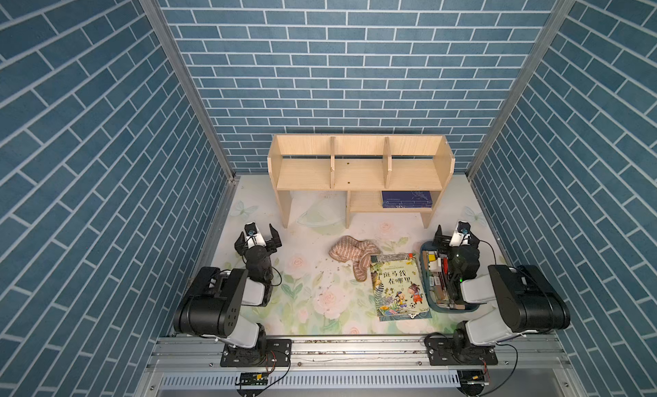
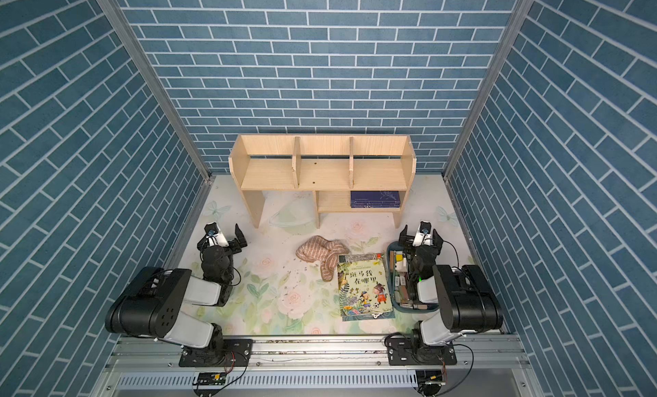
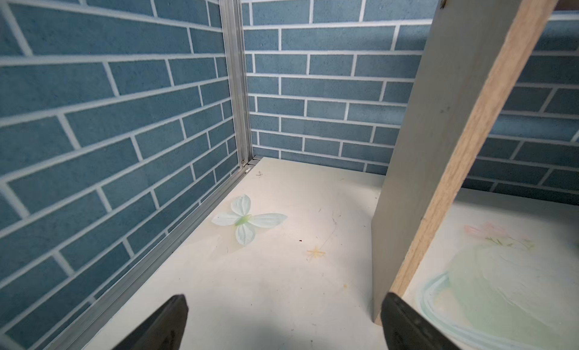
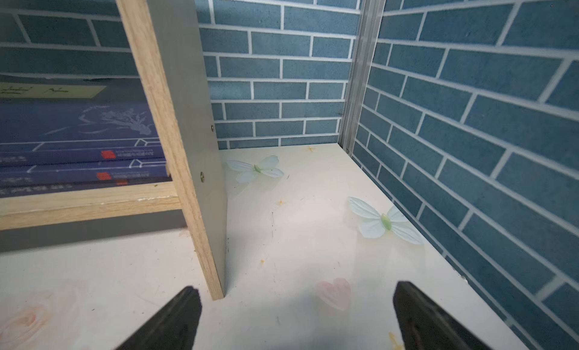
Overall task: Wipe the bookshelf clean with a cloth
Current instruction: Pick up the cleaning item at the center of the board.
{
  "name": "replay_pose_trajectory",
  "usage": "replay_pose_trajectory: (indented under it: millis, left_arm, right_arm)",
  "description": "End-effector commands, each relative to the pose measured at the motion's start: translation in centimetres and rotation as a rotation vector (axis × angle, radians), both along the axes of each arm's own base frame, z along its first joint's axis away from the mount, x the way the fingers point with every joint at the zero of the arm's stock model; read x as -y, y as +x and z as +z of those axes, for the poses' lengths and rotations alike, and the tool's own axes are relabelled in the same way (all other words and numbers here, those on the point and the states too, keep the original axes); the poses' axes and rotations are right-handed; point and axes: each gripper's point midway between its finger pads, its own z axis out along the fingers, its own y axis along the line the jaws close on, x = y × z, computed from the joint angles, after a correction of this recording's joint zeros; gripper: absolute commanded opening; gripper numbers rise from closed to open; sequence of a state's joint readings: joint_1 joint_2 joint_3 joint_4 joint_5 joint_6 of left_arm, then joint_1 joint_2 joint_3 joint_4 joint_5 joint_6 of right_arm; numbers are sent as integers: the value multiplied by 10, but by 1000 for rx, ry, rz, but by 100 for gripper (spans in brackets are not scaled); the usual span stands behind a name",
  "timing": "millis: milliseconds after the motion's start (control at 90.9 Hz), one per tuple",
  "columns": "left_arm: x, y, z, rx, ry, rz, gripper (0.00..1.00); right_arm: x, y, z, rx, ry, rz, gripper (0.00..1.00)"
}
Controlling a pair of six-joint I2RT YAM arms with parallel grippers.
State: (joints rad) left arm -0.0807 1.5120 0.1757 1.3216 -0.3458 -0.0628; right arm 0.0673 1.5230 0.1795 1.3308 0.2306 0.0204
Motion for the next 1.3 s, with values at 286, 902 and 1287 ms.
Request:
replay_pose_trajectory:
  millis: [286,902,1287]
  left_arm:
    - [0,3,5,15,1,-2,100]
    - [-5,-4,60,-100,-329,102,100]
    - [54,-21,161,20,-346,-59,90]
  right_arm:
    - [-2,2,5,16,-15,12,100]
    - [-2,-53,76,-93,322,-110,100]
    - [-224,-65,53,-476,185,127,100]
